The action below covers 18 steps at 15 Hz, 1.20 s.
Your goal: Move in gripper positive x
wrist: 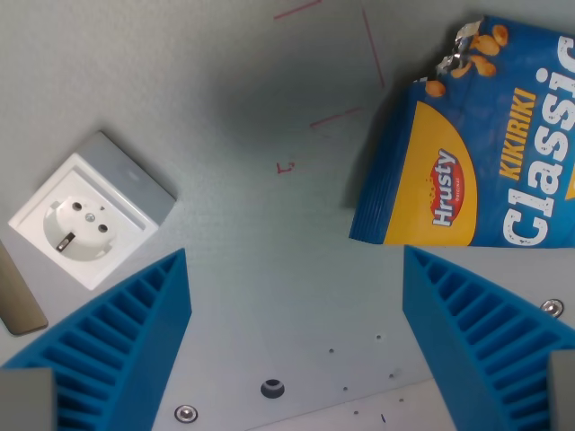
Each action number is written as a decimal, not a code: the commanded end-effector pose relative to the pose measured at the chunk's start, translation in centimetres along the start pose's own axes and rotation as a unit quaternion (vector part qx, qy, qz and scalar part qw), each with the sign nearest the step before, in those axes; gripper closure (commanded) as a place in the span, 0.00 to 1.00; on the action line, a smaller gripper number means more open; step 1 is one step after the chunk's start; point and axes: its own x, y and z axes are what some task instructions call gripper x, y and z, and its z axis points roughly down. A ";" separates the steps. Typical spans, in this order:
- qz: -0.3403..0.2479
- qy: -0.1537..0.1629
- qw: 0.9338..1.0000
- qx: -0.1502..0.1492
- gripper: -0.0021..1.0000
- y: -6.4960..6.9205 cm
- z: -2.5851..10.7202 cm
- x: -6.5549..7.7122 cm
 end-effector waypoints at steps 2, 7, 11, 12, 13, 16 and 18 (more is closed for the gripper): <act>0.000 0.001 1.000 0.000 0.00 0.0 -0.1 1.0; 0.000 0.001 1.000 0.000 0.00 0.0 -0.1 3.5; 0.000 0.001 1.000 0.000 0.00 0.0 -0.1 5.5; 0.000 0.001 1.000 0.000 0.00 0.0 -0.1 6.0; 0.000 0.001 1.000 0.000 0.00 0.0 -0.1 6.5; 0.000 0.001 1.000 0.000 0.00 0.0 -0.1 8.0; 0.000 0.001 1.000 0.000 0.00 0.0 -0.1 9.0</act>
